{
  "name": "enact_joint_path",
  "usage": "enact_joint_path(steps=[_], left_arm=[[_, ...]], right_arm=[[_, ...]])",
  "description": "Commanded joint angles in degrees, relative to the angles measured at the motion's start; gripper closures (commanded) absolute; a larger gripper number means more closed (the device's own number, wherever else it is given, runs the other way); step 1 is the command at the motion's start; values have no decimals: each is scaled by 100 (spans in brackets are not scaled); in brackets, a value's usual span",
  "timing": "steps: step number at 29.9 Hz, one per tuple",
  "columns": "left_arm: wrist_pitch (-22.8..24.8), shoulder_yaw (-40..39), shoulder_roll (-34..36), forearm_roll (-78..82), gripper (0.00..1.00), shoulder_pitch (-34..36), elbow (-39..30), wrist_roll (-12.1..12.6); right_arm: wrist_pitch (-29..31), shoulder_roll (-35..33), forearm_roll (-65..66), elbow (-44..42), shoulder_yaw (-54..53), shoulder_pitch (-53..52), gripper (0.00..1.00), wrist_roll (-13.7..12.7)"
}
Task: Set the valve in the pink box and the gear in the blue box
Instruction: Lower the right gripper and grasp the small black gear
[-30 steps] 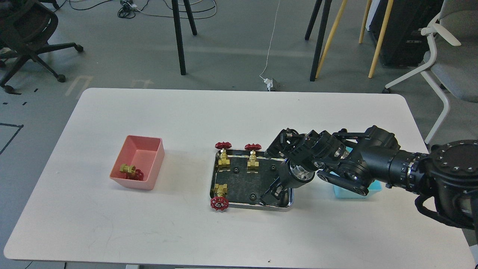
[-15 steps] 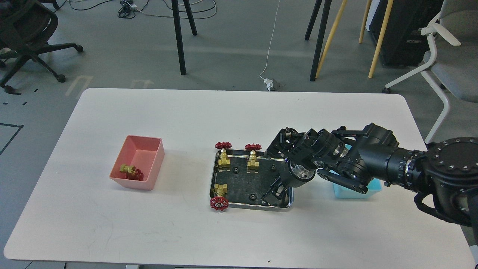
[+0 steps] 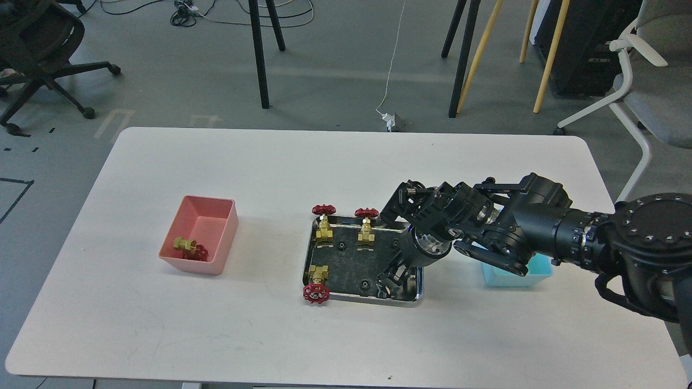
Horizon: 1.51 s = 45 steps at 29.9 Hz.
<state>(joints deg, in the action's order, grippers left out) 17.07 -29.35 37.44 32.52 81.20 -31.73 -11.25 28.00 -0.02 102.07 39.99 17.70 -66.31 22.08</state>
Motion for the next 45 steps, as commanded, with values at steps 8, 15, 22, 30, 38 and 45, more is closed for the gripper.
enact_joint_path(steps=[8, 15, 22, 30, 38, 45], left_arm=[[7, 0, 18, 0, 0, -8, 0, -8], [7, 0, 53, 0, 0, -8, 9, 0], [-2, 9, 62, 0, 0, -8, 9, 0], [25, 9, 44, 0, 0, -8, 132, -9], [25, 9, 44, 0, 0, -8, 141, -9], [33, 0, 53, 0, 0, -8, 150, -9]], right_arm=[[0, 2, 76, 17, 119, -48, 49, -2], [0, 2, 76, 26, 128, -75, 54, -2], [0, 2, 85, 44, 128, -75, 59, -2], [0, 2, 85, 70, 128, -127, 63, -2], [0, 2, 76, 114, 128, -154, 64, -2], [0, 2, 76, 123, 128, -145, 63, -2]])
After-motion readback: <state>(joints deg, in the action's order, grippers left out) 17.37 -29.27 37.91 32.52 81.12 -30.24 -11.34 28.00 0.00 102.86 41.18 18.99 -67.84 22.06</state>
